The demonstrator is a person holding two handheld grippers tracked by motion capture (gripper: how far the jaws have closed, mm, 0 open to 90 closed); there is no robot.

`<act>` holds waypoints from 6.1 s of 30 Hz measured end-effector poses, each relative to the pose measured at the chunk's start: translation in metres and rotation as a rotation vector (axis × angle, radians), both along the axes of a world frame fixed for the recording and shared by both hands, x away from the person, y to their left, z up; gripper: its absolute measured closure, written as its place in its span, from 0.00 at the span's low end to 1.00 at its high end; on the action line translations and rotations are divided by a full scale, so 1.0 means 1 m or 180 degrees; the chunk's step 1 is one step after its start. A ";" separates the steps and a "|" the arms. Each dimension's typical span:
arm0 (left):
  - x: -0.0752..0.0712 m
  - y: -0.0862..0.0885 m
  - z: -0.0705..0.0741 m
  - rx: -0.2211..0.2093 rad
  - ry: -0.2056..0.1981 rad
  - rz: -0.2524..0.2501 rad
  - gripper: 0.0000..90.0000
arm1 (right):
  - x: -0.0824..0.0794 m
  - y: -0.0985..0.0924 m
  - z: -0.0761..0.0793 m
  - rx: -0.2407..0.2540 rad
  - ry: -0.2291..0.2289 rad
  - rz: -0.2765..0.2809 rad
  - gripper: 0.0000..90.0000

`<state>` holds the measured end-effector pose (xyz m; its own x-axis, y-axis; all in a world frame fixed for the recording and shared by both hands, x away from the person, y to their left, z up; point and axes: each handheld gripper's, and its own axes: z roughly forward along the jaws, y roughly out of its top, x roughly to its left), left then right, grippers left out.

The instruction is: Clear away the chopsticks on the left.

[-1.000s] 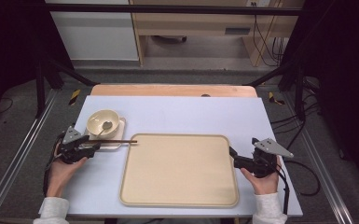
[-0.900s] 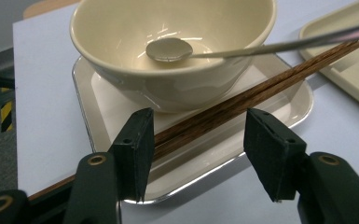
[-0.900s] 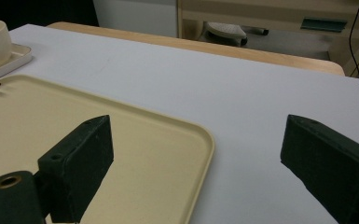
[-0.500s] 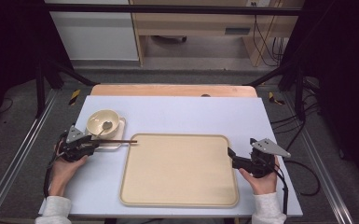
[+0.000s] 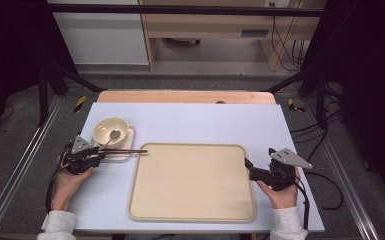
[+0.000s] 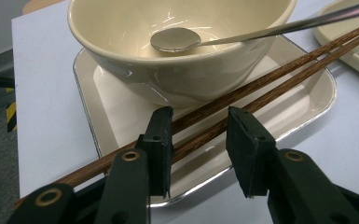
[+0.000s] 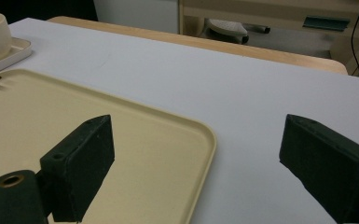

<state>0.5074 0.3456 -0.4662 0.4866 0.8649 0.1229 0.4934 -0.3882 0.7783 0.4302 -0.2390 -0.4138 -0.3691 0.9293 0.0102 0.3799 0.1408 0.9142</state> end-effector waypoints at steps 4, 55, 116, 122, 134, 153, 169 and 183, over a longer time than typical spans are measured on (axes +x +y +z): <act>-0.001 0.001 0.000 -0.0001 0.0007 -0.0015 0.72 | 0.000 0.000 0.000 0.0004 0.0003 -0.0002 0.12; -0.008 -0.008 0.002 0.0037 0.0070 -0.0218 0.87 | 0.000 -0.001 0.000 -0.0002 0.0018 0.0001 0.12; -0.004 -0.020 -0.001 -0.0299 0.0176 -0.0385 0.94 | 0.000 -0.002 0.000 0.0014 0.0021 -0.0004 0.11; -0.006 -0.021 -0.001 -0.0277 0.0145 -0.0405 0.94 | 0.000 -0.003 0.000 0.0043 0.0017 -0.0020 0.11; -0.017 -0.022 0.007 -0.0303 0.0066 -0.0445 0.95 | -0.001 -0.006 0.002 0.0077 -0.0006 -0.0050 0.10; -0.055 -0.040 0.027 -0.0248 -0.0102 -0.0526 0.95 | -0.002 -0.007 0.002 0.0070 -0.0010 -0.0094 0.07; -0.073 -0.075 0.037 -0.0279 -0.0188 -0.0457 0.94 | -0.003 -0.011 0.003 0.0079 -0.0014 -0.0136 0.07; -0.092 -0.101 0.048 -0.0490 -0.0343 -0.0236 0.94 | -0.004 -0.013 0.004 0.0069 -0.0029 -0.0171 0.07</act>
<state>0.4150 0.2450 -0.4186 0.5410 0.8397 0.0468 0.3785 -0.2928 0.8781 0.4263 -0.2520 -0.4099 -0.3187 0.9475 0.0275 0.3782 0.1005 0.9203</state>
